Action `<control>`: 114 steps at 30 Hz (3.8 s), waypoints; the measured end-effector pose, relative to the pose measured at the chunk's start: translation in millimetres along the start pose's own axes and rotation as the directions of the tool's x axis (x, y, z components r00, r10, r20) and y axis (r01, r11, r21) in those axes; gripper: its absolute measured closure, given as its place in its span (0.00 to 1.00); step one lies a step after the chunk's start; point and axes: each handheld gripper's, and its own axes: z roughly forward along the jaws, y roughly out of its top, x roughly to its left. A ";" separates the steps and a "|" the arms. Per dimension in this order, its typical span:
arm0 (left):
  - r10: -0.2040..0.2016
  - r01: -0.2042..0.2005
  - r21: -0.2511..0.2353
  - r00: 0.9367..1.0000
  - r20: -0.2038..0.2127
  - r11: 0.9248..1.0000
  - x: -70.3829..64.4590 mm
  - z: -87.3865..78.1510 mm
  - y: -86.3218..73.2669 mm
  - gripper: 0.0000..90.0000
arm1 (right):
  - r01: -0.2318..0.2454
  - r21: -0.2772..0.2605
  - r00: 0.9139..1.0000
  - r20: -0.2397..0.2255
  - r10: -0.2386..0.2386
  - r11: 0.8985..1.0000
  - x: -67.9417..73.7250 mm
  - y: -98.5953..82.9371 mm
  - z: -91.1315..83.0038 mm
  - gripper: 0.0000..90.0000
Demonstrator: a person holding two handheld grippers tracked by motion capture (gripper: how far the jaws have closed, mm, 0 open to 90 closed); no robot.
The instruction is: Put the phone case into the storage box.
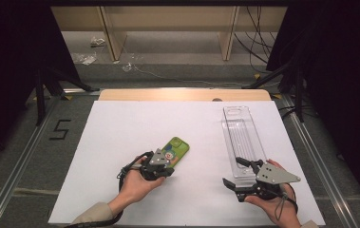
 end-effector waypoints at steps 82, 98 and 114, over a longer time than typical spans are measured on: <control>-0.011 0.018 0.056 0.992 -0.125 0.998 41.9 -24.9 19.4 0.04 | -0.009 -0.005 1.000 -0.010 0.009 1.000 0.6 0.4 0.7 0.19; 0.023 -0.002 0.222 0.996 -0.090 0.975 65.7 2.8 32.2 0.00 | -0.007 -0.004 1.000 -0.013 0.007 1.000 0.2 -0.1 0.9 0.19; 0.069 -0.038 0.387 0.995 -0.068 0.921 71.9 23.0 47.2 0.01 | -0.007 -0.001 1.000 -0.015 0.006 1.000 0.2 -0.4 0.9 0.19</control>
